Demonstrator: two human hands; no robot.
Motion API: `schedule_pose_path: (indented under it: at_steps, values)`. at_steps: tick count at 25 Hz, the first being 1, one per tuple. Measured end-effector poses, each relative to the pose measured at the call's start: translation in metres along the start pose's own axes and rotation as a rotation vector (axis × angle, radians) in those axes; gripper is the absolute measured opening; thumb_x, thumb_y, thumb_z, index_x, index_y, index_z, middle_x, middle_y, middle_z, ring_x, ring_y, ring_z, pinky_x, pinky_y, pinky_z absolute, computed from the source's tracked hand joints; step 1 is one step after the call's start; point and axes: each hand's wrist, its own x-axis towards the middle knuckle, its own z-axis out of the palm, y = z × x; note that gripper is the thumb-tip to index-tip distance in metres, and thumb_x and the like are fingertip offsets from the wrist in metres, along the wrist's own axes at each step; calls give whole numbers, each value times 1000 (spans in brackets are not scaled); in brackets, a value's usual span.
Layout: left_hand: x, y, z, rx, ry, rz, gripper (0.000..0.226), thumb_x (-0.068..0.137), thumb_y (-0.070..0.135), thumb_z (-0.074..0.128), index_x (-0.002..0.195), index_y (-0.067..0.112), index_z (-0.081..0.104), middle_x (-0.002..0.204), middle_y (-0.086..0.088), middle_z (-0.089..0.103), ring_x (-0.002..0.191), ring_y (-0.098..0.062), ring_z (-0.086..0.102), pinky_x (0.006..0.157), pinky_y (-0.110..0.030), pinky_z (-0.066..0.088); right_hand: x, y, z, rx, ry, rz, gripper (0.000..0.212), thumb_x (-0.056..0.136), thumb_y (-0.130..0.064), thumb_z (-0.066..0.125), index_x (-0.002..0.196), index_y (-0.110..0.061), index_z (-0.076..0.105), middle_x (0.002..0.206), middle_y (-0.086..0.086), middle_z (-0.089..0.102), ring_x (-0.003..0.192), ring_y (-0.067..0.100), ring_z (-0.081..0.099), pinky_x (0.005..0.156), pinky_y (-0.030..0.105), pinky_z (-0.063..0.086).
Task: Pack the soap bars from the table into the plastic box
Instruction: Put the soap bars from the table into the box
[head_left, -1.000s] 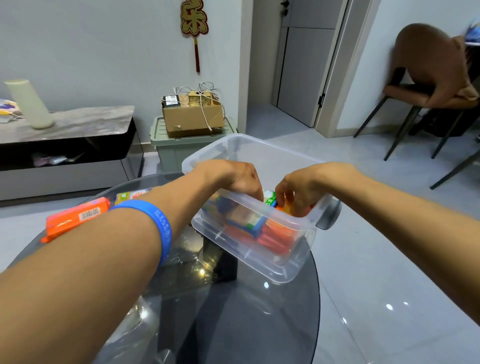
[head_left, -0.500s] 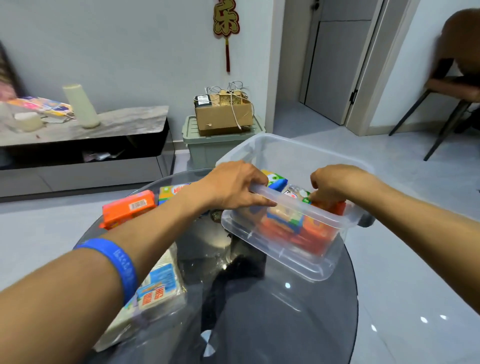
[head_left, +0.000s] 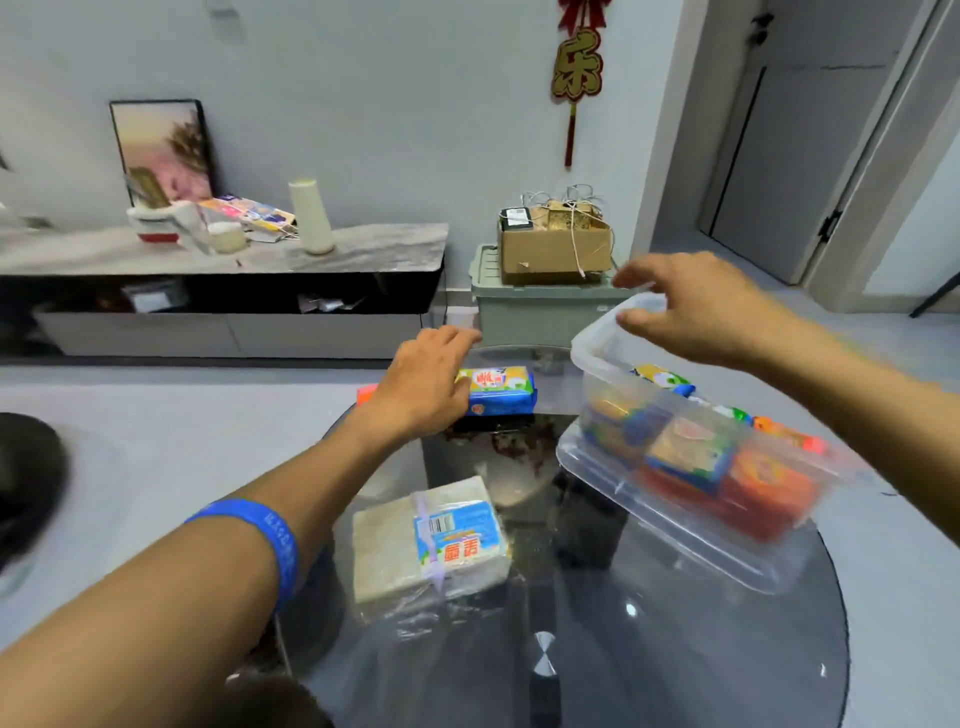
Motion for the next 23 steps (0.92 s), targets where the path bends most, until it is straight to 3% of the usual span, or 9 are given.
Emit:
schedule_pose_path:
  at_steps: [2, 5, 7, 9, 12, 15, 17, 21, 23]
  values:
    - [-13, -31, 8, 30, -59, -146, 60, 86, 26, 57, 142, 16, 36, 141, -11, 47, 123, -31, 44, 100, -46, 38, 13, -42, 22, 14, 23, -82, 40, 85, -28, 59, 125, -23, 59, 127, 4, 64, 115, 27, 58, 91, 37, 45]
    - [-20, -55, 29, 54, -113, -190, 65, 86, 37, 60, 143, 20, 33, 140, -10, 47, 122, -29, 45, 102, -44, 37, 24, -78, 70, 9, 89, -163, 38, 86, -25, 54, 123, -22, 56, 122, 4, 66, 106, 28, 61, 84, 43, 52]
    - [-16, -69, 46, 108, -151, -177, 65, 86, 43, 58, 143, 24, 34, 136, -10, 47, 119, -29, 46, 100, -42, 38, 28, -94, 113, -68, 16, -179, 34, 85, -26, 53, 119, -21, 55, 120, 4, 64, 103, 28, 58, 78, 40, 51]
    - [-7, -84, 58, 161, -172, -196, 69, 85, 50, 57, 145, 27, 31, 139, -12, 44, 123, -30, 43, 102, -44, 36, 31, -101, 156, -190, -123, -181, 39, 86, -27, 53, 125, -19, 51, 131, 5, 55, 112, 29, 52, 81, 39, 46]
    - [-1, -105, 76, 150, -224, -260, 77, 86, 64, 48, 150, 31, 20, 152, -15, 32, 138, -34, 30, 112, -51, 23, 46, -96, 197, -279, -229, -117, 64, 88, -33, 52, 146, -19, 29, 159, 11, 22, 143, 34, 22, 109, 47, 28]
    - [-10, -113, 100, 68, -180, -308, 74, 89, 63, 42, 151, 32, 15, 147, -14, 34, 131, -32, 33, 104, -47, 36, 64, -82, 226, -385, -266, -60, 78, 90, -44, 48, 153, -24, 7, 163, 8, -1, 148, 33, -4, 117, 55, 5]
    - [-10, -113, 107, 106, -128, -292, 70, 92, 62, 36, 151, 31, 14, 143, -15, 37, 125, -31, 37, 100, -45, 40, 71, -77, 240, -378, -322, -40, 77, 90, -47, 45, 153, -27, 5, 163, 8, 5, 148, 34, 1, 115, 55, 5]
    - [-7, -113, 102, 95, -153, -311, 68, 92, 64, 32, 149, 30, 20, 136, -15, 40, 118, -32, 40, 93, -43, 43, 73, -76, 242, -219, -320, 14, 70, 82, -55, 51, 140, -24, 29, 135, 10, 46, 119, 37, 49, 97, 46, 37]
    - [-8, -105, 100, 155, -143, -328, 68, 91, 64, 34, 148, 29, 24, 132, -13, 44, 114, -31, 42, 88, -41, 43, 62, -79, 242, -172, -331, 48, 72, 82, -61, 52, 139, -22, 30, 129, 10, 47, 113, 36, 51, 90, 44, 40]
